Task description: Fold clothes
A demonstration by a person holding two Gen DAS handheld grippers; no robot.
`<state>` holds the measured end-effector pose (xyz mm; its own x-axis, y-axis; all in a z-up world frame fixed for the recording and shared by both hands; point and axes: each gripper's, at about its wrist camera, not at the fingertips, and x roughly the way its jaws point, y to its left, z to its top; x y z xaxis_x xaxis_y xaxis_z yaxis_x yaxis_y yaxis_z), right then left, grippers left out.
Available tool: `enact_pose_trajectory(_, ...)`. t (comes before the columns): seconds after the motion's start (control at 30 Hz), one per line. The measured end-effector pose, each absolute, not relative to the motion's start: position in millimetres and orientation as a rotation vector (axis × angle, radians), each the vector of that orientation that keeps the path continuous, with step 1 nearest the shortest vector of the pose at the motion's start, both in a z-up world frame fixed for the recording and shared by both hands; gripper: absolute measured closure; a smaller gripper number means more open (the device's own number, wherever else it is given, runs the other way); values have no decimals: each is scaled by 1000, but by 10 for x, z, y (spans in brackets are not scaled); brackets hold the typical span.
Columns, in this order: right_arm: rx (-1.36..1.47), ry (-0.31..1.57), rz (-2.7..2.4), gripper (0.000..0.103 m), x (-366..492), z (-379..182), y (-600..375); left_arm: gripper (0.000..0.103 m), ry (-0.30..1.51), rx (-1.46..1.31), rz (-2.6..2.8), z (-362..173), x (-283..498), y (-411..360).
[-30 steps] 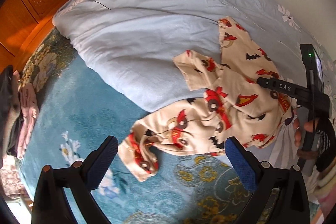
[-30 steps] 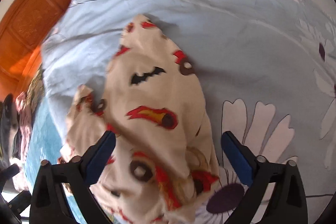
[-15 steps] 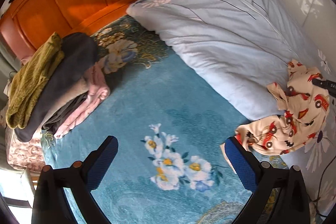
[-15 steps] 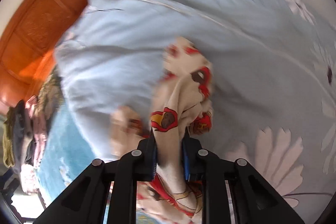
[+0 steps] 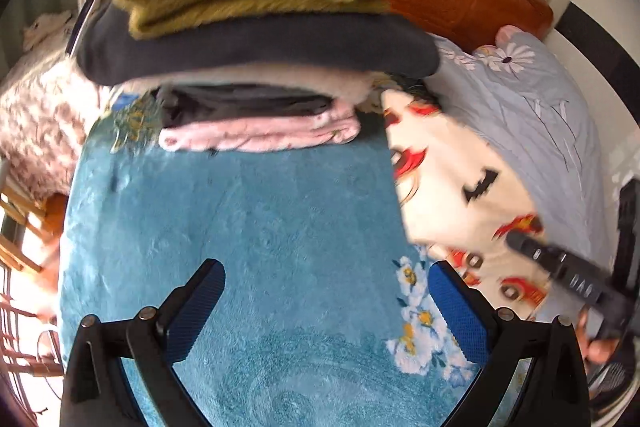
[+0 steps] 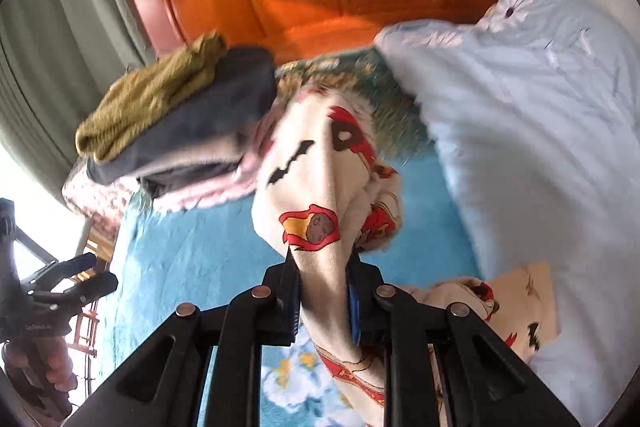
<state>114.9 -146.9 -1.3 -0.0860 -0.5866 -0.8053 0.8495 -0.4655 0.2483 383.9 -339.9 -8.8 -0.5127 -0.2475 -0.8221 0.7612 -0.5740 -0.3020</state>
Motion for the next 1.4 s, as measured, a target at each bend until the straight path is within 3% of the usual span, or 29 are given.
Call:
enact_pose_trajectory(0.17,1223,543,-1576,84,1928,-1005,-1621,1,1148,991,-1992,-684,4186,-3592)
enact_pose_trajectory(0.43,1127,771,-1445,83,2575,-1410,-1321,1,1304,986,-1941,-1103,4035,-3752)
enact_pose_trajectory(0.5,1134,766,-1432,80,2507,-1454,-1212,1,1279,1038,-1968,-1139,3948,-3718)
enact_pose_trajectory(0.57,1165,709,-1406,64,2391,-1456,-1129,1,1221,1100,-2000,-1146,3895,-3679)
enact_pose_trajectory(0.67,1246,558,-1353,52,2130,-1370,-1011,1,1214,1093,-2025,-1137,3826,-3715)
enact_pose_trajectory(0.83,1299,310,-1501,50,1228,-983,-795,1,1260,1116,-2043,-1139,3381,-3696)
enact_pose_trajectory(0.93,1356,250,-1709,42,552,-952,-774,1,1245,1178,-2055,-1144,3008,-3626)
enact_pose_trajectory(1.1,1581,131,-1891,42,742,-941,-1027,1,920,1394,-2036,-1241,2347,-3276)
enact_pose_trajectory(1.23,1597,149,-1927,42,720,-910,-1203,1,781,1474,-1992,-1405,2184,-3105)
enact_pose_trajectory(1.4,1558,284,-1873,42,662,-1097,-1780,5,779,1480,-1935,-1547,2273,-3134)
